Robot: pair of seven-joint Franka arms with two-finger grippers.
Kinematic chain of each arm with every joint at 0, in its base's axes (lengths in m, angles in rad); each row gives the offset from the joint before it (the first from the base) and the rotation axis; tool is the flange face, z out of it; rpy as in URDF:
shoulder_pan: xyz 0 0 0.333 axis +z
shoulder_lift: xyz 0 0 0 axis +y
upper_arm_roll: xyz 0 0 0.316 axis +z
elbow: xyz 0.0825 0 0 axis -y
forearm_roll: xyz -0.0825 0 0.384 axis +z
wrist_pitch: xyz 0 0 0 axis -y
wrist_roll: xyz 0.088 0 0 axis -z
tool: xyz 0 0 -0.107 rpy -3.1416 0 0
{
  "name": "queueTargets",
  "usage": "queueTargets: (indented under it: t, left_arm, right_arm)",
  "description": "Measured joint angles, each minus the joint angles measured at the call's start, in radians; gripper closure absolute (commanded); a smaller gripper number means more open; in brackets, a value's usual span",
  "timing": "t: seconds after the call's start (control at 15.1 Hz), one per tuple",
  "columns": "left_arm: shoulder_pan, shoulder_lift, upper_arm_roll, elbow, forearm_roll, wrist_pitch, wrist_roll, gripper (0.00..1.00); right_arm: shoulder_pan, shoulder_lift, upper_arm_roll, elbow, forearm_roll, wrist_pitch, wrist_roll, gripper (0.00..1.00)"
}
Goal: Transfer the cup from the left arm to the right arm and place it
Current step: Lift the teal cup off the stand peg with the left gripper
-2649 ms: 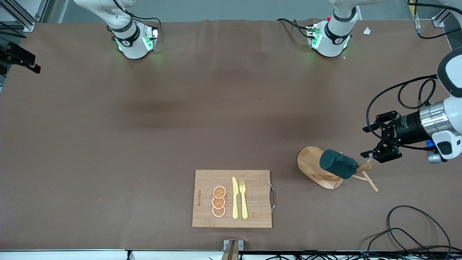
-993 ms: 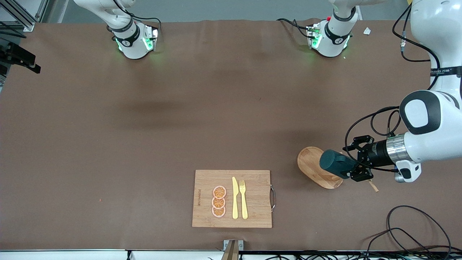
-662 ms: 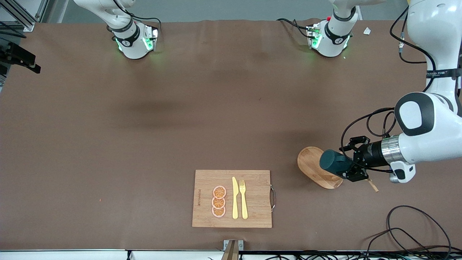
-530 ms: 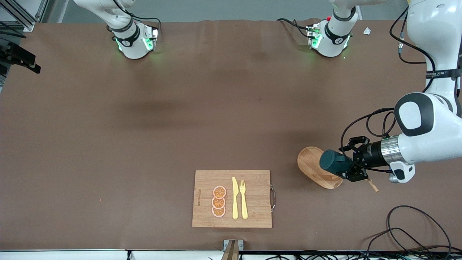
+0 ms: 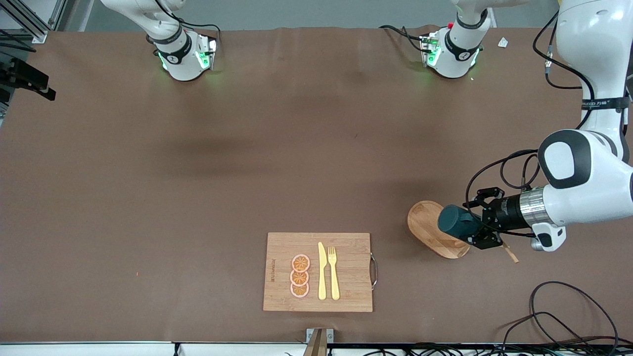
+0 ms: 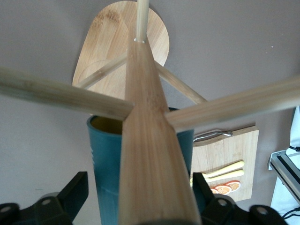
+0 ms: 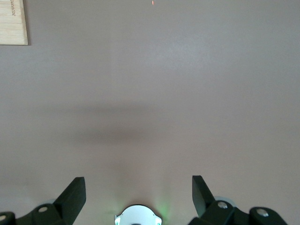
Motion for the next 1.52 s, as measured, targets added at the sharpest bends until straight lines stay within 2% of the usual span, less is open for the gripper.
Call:
queueTargets:
  t: [0.13, 0.26, 0.86, 1.39, 1.52]
  left_arm:
    - [0.000, 0.002, 0.000, 0.000, 0.000, 0.001, -0.001, 0.28]
    - [0.000, 0.002, 0.000, 0.001, 0.000, 0.001, -0.003, 0.35]
    - [-0.012, -0.008, -0.019, 0.020, 0.000, 0.000, -0.080, 0.35]
    - [-0.029, -0.075, -0.150, 0.030, 0.005, -0.030, -0.138, 0.35]
    - [-0.050, -0.080, -0.186, 0.045, 0.045, -0.031, -0.141, 0.35]
  right_arm:
    - [0.000, 0.000, 0.000, 0.000, 0.000, 0.000, 0.000, 0.00]
    - [0.000, 0.000, 0.000, 0.000, 0.000, 0.000, 0.000, 0.00]
    - [0.000, 0.000, 0.000, 0.001, 0.000, 0.000, 0.000, 0.00]
    - [-0.001, 0.000, -0.009, 0.008, 0.000, -0.003, 0.000, 0.00]
    - [-0.001, 0.000, -0.009, 0.008, 0.000, -0.005, 0.000, 0.00]
